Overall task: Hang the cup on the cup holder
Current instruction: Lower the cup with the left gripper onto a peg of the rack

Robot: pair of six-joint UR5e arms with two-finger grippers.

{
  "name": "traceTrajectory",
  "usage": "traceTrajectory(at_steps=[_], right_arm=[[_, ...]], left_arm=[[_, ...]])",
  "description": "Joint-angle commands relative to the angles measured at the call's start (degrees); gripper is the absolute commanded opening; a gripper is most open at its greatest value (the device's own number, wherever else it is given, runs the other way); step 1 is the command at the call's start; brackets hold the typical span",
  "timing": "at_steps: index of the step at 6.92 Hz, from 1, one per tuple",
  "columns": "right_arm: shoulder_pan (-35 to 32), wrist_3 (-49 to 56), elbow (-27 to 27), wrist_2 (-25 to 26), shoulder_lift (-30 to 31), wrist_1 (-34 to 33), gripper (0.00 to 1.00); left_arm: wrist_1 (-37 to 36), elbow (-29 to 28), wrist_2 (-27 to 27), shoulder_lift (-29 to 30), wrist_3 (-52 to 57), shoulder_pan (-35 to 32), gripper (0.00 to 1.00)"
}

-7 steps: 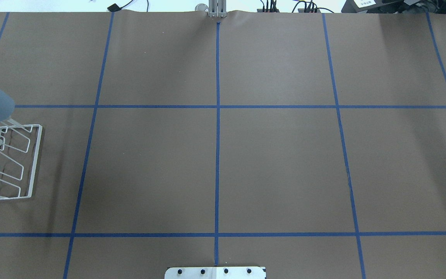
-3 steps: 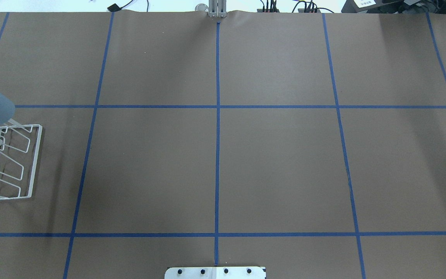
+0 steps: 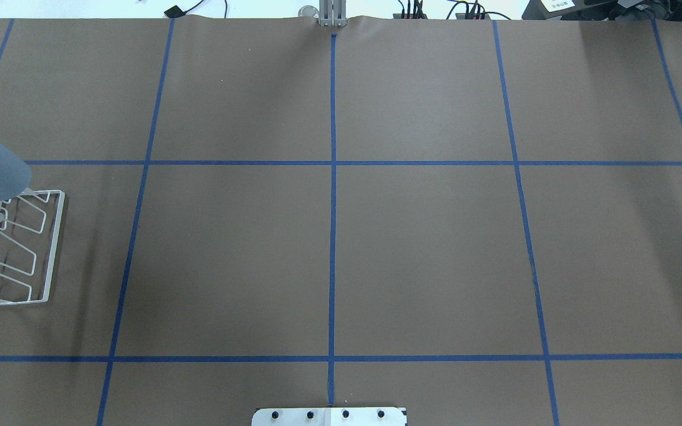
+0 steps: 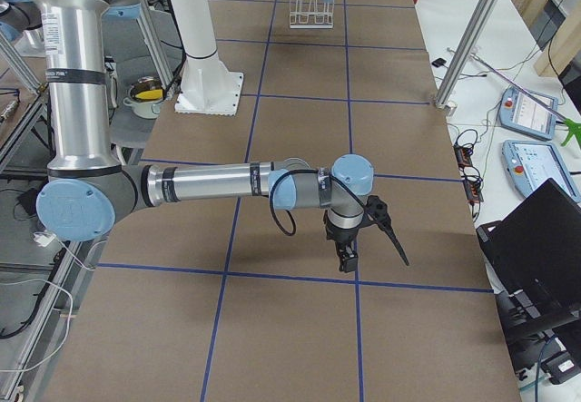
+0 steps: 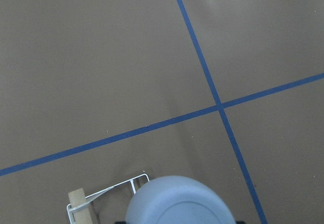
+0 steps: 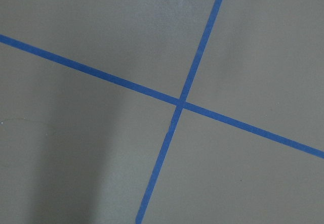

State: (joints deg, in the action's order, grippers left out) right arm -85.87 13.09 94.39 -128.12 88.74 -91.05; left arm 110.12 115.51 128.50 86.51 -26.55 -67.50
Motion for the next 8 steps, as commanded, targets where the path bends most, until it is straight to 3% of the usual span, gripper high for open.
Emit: traceTrajectory(at_steps=[1,5,8], right_arm=[[0.0,0.0,-0.3,0.0,-0.1,0.0,1.00],[0.0,0.0,-0.3,0.0,0.0,0.0,1.00],[0.0,0.0,-0.3,-0.1,-0.1,0.0,1.00]], left_arm=[[0.2,-0.9,-0.1,0.1,0.4,0.3,0.21],[0.5,-4.2,-1.3,1.1,0.3,2.0,0.24],[2.4,-10.0,-1.3,4.9,0.3,2.2,0.27]])
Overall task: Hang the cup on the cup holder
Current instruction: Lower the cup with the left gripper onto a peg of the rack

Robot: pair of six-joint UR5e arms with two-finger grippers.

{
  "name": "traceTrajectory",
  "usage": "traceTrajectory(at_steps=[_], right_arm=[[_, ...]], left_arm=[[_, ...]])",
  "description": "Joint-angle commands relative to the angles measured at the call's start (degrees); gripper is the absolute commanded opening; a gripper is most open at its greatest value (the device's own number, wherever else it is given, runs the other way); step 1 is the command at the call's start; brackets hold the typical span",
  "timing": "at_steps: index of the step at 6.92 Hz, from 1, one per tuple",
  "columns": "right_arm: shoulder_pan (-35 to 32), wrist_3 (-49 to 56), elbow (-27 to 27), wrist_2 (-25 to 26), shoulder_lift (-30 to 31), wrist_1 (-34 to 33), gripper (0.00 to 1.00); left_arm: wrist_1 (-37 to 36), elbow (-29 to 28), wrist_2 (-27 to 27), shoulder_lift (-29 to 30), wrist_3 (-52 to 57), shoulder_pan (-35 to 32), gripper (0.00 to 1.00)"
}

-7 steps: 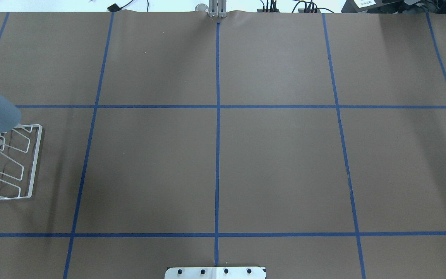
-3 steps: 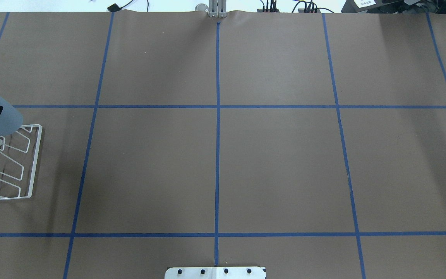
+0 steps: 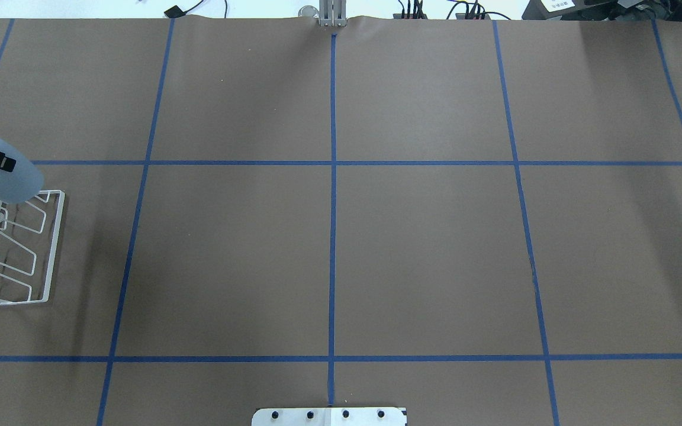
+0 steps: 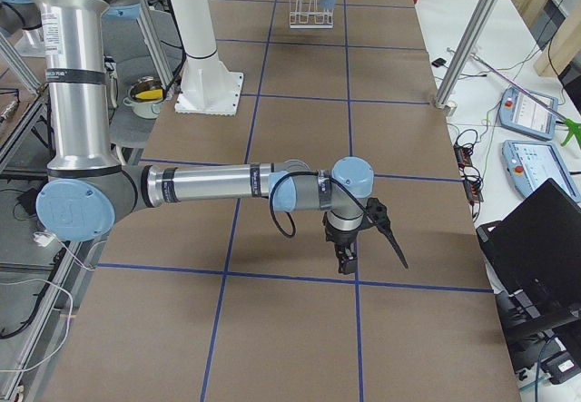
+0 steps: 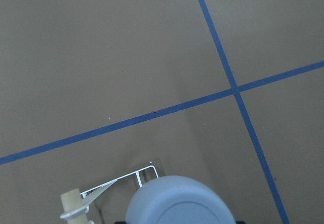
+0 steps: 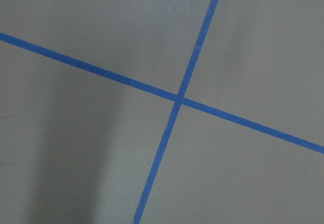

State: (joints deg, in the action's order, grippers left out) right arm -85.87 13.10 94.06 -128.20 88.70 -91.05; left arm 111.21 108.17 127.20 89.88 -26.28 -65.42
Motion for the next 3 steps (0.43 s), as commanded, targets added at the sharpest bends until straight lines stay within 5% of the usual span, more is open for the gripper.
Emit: traceTrajectory(at_steps=[1,2,3], right_arm=[[0.0,0.0,0.0,0.1,0.0,0.0,1.00],[0.0,0.0,0.0,0.1,0.0,0.0,1.00],[0.0,0.0,0.0,0.1,0.0,0.0,1.00]], left_arm=[[3.6,-5.4,0.0,2.7,-0.2,0.1,0.27],[4.0,-6.4,0.0,2.9,-0.2,0.4,0.34],[4.0,-6.4,0.0,2.9,0.0,0.6,0.51]])
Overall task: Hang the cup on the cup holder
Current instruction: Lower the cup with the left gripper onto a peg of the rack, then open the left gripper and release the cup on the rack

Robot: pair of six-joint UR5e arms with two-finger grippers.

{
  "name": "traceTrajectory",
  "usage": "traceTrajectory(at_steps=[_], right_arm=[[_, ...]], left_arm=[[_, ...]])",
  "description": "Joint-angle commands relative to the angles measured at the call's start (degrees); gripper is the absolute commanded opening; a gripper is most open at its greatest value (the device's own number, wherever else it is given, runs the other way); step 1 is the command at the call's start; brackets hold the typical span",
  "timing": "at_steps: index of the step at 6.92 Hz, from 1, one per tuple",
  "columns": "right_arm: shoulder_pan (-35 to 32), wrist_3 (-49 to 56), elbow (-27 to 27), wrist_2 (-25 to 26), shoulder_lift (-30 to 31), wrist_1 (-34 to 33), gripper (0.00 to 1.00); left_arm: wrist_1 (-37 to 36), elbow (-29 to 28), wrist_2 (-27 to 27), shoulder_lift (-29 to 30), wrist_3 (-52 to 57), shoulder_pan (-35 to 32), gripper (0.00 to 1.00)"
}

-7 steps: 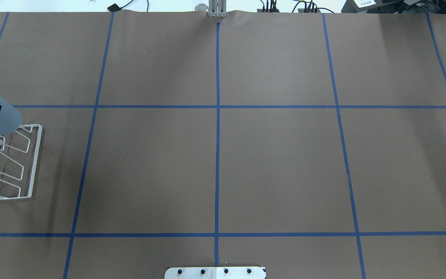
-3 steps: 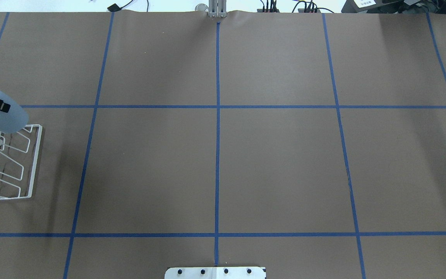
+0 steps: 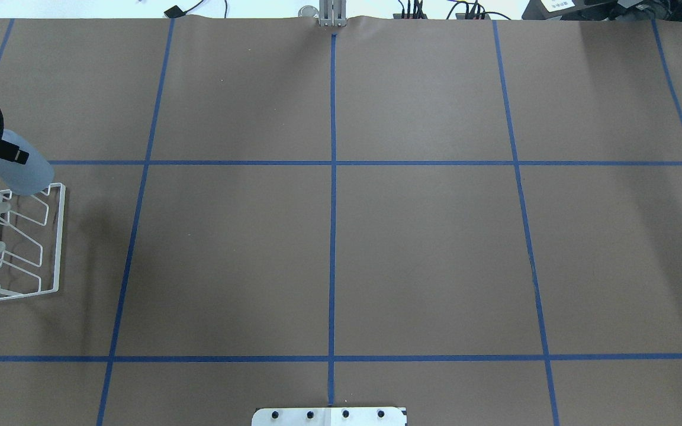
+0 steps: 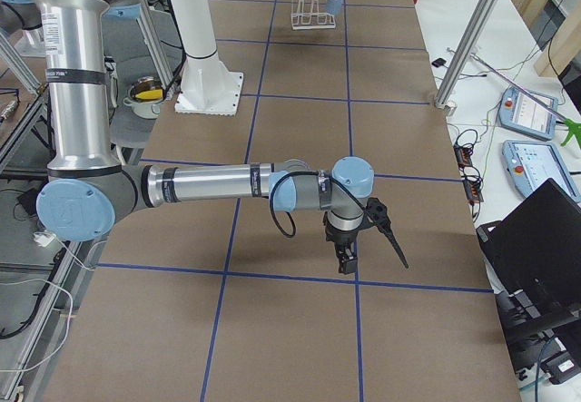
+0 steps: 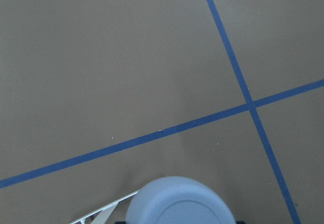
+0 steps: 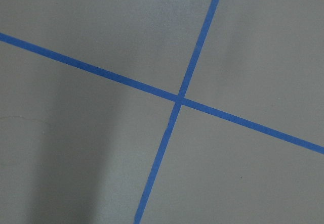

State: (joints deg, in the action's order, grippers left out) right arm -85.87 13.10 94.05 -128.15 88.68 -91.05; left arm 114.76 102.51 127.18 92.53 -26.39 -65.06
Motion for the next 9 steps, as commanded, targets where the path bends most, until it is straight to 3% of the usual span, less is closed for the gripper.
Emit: traceTrajectory(at_steps=[1,2,5,7,9], right_arm=[[0.0,0.0,-0.1,-0.1,-0.1,0.0,1.00],[0.0,0.0,-0.1,0.0,-0.1,0.0,1.00],[0.0,0.0,0.1,-0.1,-0.2,0.0,1.00],[0.0,0.1,0.0,-0.1,0.0,0.0,1.00],[0.0,0.9,0.0,0.4,1.2,0.2,1.00]], left_arm=[[0.9,-0.7,0.0,0.1,0.3,0.5,0.87],[1.7,-0.6,0.0,-0.2,0.3,0.6,0.98],[0.3,1.6,0.7,0.9,0.1,0.5,0.98],[-5.0,3.4,0.6,2.3,1.3,-3.4,0.98],[-13.4,3.0,0.8,2.2,18.1,-10.3,0.98]])
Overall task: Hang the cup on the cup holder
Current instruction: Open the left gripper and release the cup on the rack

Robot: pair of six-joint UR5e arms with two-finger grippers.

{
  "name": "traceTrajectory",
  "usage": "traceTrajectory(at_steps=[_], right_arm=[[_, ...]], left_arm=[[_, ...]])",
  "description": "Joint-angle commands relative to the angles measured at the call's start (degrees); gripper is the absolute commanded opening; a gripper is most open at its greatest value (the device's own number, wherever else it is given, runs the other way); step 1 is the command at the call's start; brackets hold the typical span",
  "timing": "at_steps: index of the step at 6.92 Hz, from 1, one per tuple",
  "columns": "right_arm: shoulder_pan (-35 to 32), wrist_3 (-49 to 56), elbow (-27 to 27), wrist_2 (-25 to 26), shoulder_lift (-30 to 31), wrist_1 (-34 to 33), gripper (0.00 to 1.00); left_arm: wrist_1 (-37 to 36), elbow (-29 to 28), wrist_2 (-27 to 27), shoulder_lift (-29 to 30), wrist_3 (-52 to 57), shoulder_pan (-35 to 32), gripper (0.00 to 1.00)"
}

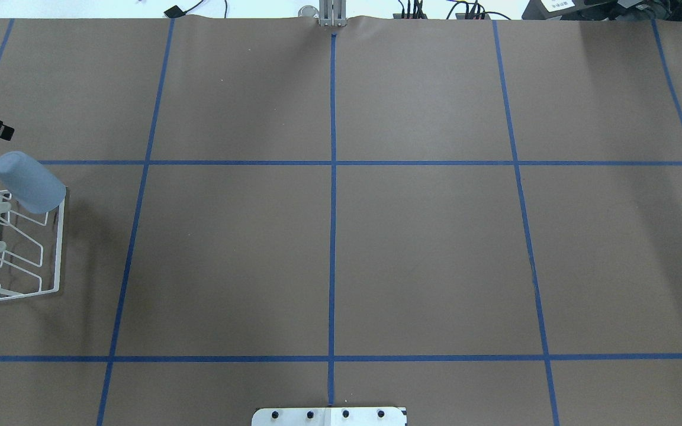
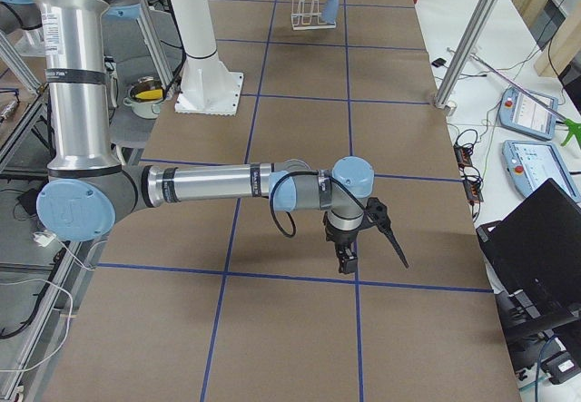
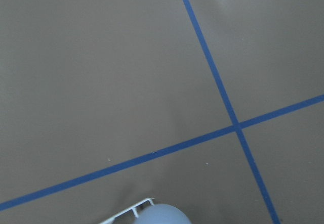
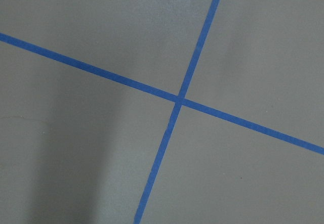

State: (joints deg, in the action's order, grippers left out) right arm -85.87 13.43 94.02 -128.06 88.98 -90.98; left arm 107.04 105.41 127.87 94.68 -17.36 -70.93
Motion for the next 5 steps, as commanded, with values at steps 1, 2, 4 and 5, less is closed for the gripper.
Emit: traceTrajectory(at_steps=[1,2,4,5], right_arm=[[-0.3,0.8,0.1,0.5,1.8,0.2,1.00],[-0.6,0.8,0.0,0.5,2.0,0.2,1.00],[-2.2,0.8,0.3,0.4,2.8,0.1,1.00],[-3.4,0.2,0.5,0.5,2.8,0.1,1.00]], left_arm=[[-9.2,-0.7,0.1,-0.7,17.5,-8.8,0.98],[-13.6,-1.3,0.2,-1.2,23.5,-12.8,0.98],[-19.9,-2.0,0.1,-7.3,24.7,-15.0,0.98],[-19.9,-2.3,-0.2,-8.3,25.1,-15.6,0.98]])
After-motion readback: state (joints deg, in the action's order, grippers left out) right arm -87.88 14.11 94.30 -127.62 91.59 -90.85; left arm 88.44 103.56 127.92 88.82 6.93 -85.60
